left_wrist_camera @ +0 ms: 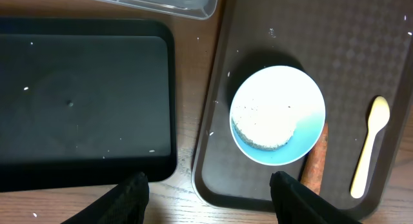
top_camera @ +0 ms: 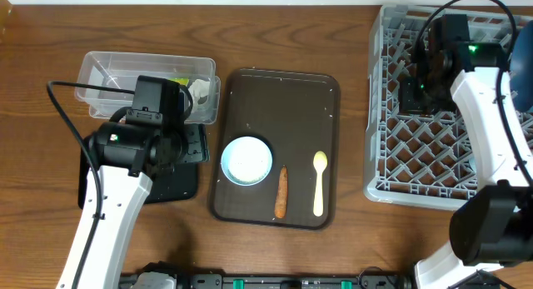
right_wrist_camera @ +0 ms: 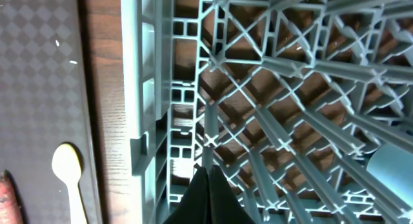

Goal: Sort waste into correct bins and load items into the dishwasher rack
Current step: 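Lower the blue plate upright into the rack slots and release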

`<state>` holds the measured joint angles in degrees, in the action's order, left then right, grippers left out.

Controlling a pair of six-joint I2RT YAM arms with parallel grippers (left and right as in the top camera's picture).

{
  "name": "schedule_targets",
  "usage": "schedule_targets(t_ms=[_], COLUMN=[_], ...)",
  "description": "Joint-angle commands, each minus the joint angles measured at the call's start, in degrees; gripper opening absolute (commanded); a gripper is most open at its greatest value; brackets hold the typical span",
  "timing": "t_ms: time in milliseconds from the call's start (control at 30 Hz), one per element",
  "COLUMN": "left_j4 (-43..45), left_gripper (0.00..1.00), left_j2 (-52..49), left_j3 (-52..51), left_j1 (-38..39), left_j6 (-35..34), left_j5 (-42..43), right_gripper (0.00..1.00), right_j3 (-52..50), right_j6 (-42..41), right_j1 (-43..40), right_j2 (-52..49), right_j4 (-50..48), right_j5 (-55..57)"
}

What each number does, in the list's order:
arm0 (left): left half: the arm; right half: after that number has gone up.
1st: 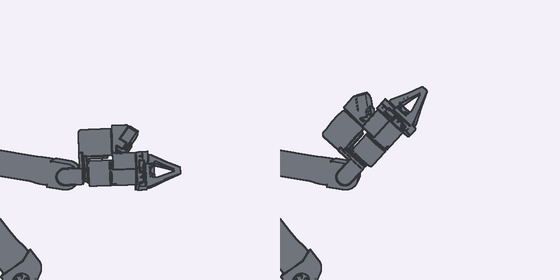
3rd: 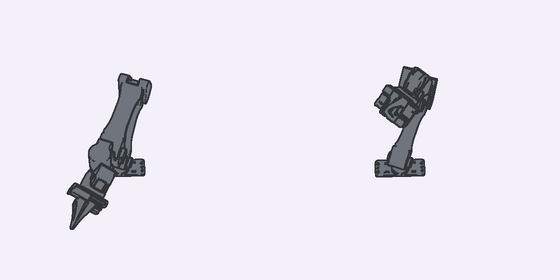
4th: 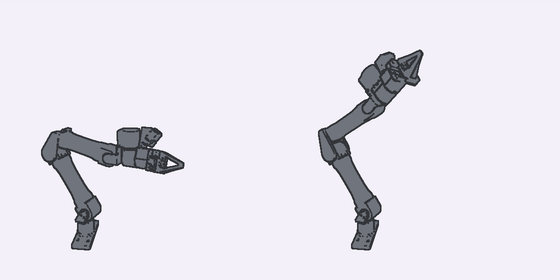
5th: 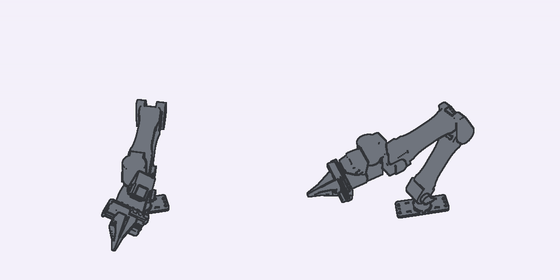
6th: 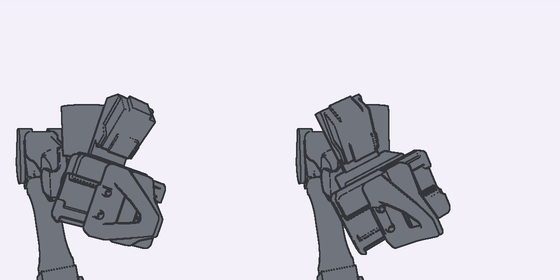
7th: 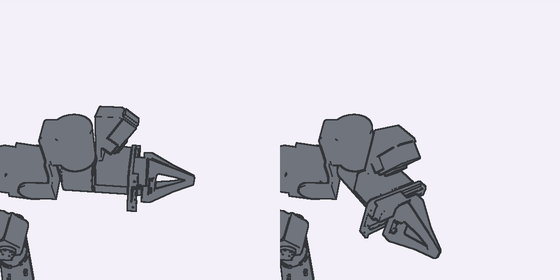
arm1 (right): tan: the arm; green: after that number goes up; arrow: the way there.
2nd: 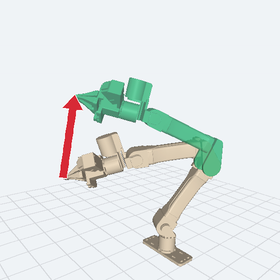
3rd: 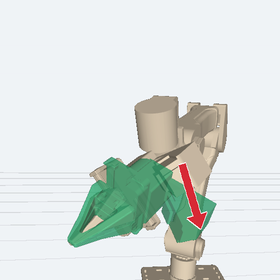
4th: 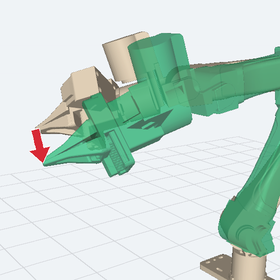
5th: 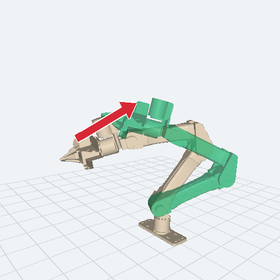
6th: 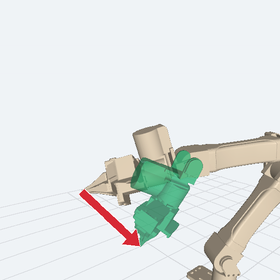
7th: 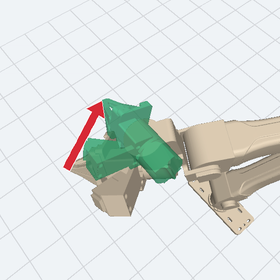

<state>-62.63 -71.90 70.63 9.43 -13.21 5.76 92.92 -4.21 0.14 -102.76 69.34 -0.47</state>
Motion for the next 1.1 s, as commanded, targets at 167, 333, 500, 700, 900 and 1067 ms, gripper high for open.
schedule_targets(t_ms=[167, 333, 500, 700, 900, 1067], left_j4=[-0.3, -0.3, -0.4, -0.3, -0.3, -0.3], left_gripper=[0.63, 0.63, 0.63, 0.63, 0.63, 0.63], left_j2=[-0.4, -0.4, -0.4, -0.4, -0.4, -0.4], left_j3=[-0.2, -0.2, -0.2, -0.2, -0.2, -0.2], left_j1=[-0.2, -0.2, -0.2, -0.2, -0.2, -0.2], left_j6=[0.5, 0.5, 0.5, 0.5, 0.5, 0.5], left_j5=[-0.7, -0.7, -0.7, -0.7, -0.7, -0.7], right_gripper=[0.01, 0.01, 0.01, 0.01, 0.01, 0.01], right_j3=[-0.3, -1.6, -4.4, -8.7, -9.3, -9.3], right_j6=[-2.6, -4.3, -6.4, -6.4, -6.4, -6.4], right_j1=[4.2, 5.5, 5.6, 5.6, 5.8, 5.9], right_j2=[-4.2, -5.7, -6.0, -6.0, -6.0, -6.0], right_j4=[0.1, -0.5, -2.5, -5.7, -7.6, -9.0], right_j5=[-3.4, -1.5, -1.1, -2.5, -3.4, -3.5])
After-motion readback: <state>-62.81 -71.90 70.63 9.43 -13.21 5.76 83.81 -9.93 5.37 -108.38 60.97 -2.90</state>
